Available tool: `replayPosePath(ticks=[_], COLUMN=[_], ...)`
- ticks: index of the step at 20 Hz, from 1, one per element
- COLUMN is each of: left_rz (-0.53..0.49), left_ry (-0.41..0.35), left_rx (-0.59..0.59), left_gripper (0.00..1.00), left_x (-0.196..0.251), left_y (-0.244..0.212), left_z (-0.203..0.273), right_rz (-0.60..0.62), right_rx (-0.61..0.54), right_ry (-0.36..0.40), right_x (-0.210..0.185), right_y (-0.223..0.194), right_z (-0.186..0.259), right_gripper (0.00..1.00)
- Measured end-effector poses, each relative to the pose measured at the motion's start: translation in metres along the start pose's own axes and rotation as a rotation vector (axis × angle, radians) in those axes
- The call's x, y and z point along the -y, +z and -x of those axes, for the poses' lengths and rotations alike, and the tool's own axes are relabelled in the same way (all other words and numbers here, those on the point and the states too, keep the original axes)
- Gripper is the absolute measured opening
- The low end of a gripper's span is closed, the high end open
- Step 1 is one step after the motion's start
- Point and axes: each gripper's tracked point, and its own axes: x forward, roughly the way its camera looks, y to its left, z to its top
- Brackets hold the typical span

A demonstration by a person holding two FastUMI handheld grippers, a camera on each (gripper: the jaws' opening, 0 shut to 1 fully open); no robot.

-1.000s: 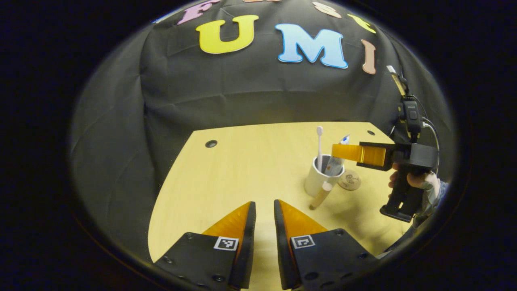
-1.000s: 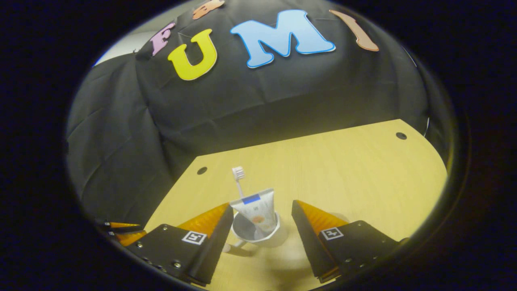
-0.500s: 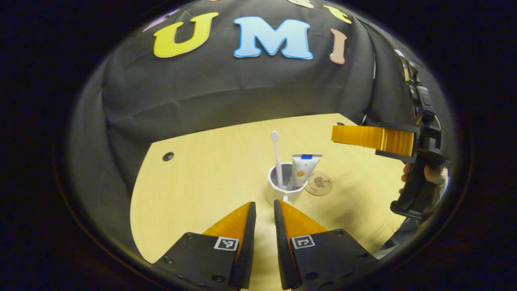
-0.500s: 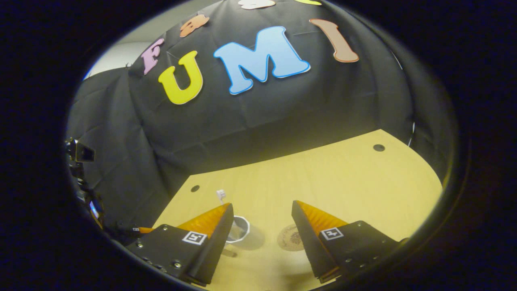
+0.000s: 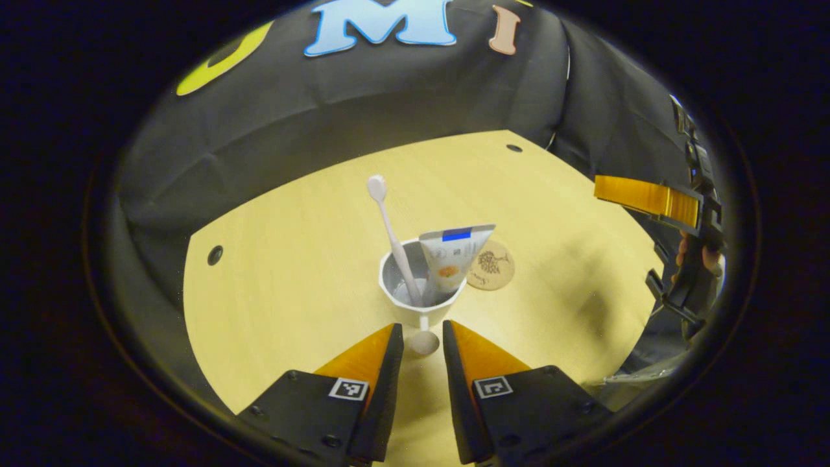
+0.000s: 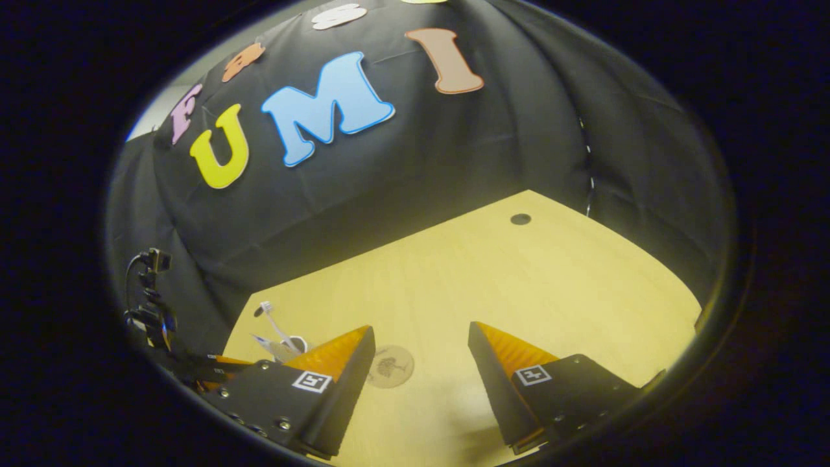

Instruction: Put the toothbrush and toothpaste on the desktop into the cup, then pick up the cup and place it on the coaster on the desktop.

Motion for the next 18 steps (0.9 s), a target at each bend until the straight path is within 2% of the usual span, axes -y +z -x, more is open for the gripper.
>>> replayPosePath(ticks=[4,5,10,11,13,15,18], left_rz=[-0.004,-0.004,0.009,0.013,0.015,0.024,0.039], left_ry=[0.005,0.004,-0.003,-0.004,-0.005,-0.011,-0.007], left_rx=[-0.087,-0.105,-0.177,-0.186,-0.198,-0.217,-0.230], left_gripper=[0.53,0.45,0.45,0.46,0.53,0.53,0.43], left_x=[-0.001,-0.002,-0.005,-0.004,-0.004,-0.002,-0.002], left_y=[-0.004,-0.004,-0.010,-0.011,-0.013,-0.016,-0.015], left_z=[-0.017,-0.023,-0.048,-0.051,-0.058,-0.066,-0.066], right_rz=[-0.042,-0.052,-0.100,-0.104,-0.107,-0.110,-0.107], right_rx=[-0.006,-0.009,-0.028,-0.033,-0.040,-0.054,-0.075], right_ry=[-0.053,-0.063,-0.107,-0.112,-0.125,-0.132,-0.140], right_x=[0.029,0.035,0.058,0.061,0.068,0.070,0.077], right_y=[-0.006,-0.008,-0.018,-0.020,-0.024,-0.030,-0.039], right_z=[0.006,0.007,0.011,0.011,0.013,0.015,0.021], right_gripper=[0.87,0.87,0.87,0.87,0.87,0.87,0.87])
